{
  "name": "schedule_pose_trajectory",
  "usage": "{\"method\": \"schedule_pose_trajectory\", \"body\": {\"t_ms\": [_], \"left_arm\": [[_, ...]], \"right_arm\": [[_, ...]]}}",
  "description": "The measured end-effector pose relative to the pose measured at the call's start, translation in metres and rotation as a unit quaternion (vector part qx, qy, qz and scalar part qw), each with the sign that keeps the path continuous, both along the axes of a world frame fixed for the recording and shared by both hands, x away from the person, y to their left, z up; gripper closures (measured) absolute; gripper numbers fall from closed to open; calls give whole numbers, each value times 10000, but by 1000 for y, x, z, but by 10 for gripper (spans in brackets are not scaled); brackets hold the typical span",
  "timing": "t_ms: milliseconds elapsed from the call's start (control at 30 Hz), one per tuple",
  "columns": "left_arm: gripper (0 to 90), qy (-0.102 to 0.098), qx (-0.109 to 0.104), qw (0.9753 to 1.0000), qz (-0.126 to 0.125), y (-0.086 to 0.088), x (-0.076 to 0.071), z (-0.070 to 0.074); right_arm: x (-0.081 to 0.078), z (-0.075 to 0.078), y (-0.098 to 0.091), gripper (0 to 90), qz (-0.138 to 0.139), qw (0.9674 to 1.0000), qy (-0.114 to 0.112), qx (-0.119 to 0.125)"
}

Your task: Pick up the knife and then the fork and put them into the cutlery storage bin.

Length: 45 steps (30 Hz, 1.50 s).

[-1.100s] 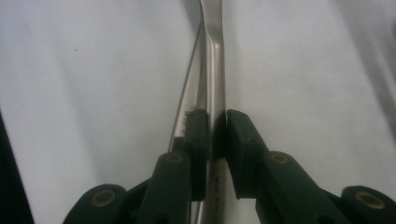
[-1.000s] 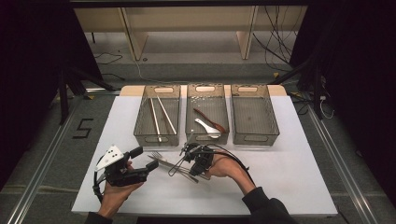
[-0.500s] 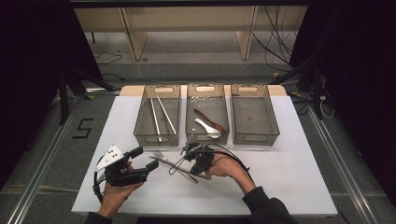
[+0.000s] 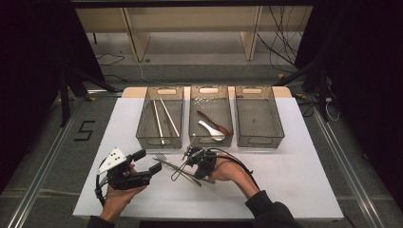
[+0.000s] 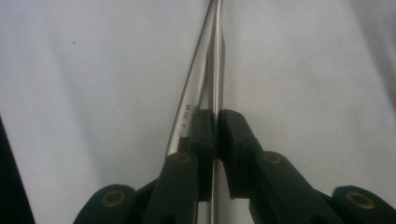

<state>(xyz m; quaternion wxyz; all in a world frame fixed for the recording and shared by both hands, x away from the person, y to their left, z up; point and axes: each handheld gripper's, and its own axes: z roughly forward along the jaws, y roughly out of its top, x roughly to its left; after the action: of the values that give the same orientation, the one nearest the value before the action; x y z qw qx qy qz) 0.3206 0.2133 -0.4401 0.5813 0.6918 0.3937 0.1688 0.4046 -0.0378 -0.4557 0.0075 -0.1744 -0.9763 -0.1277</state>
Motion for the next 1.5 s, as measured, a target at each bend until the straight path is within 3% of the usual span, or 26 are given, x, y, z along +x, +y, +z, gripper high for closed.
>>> {"method": "schedule_pose_trajectory", "body": {"t_ms": [233,433,733,1000,1200,1500], "left_arm": [[161,3,-1,10000,8,1,0,0],[161,2,-10,10000,15,1,0,0],[161,10,-5,10000,18,1,0,0],[161,11,-10,10000,21,0,0,0],[161,9,-11,10000,21,1,0,0],[161,7,-24,10000,27,1,0,0]], "right_arm": [[1,0,0,843,-9,10000,53,18],[2,9,-7,843,-23,9996,126,239],[3,25,-20,844,-92,9984,51,557],[4,44,-35,844,-183,9957,60,910],[4,45,-34,845,-157,9968,70,785],[6,52,-36,846,-196,9962,50,844]]}}
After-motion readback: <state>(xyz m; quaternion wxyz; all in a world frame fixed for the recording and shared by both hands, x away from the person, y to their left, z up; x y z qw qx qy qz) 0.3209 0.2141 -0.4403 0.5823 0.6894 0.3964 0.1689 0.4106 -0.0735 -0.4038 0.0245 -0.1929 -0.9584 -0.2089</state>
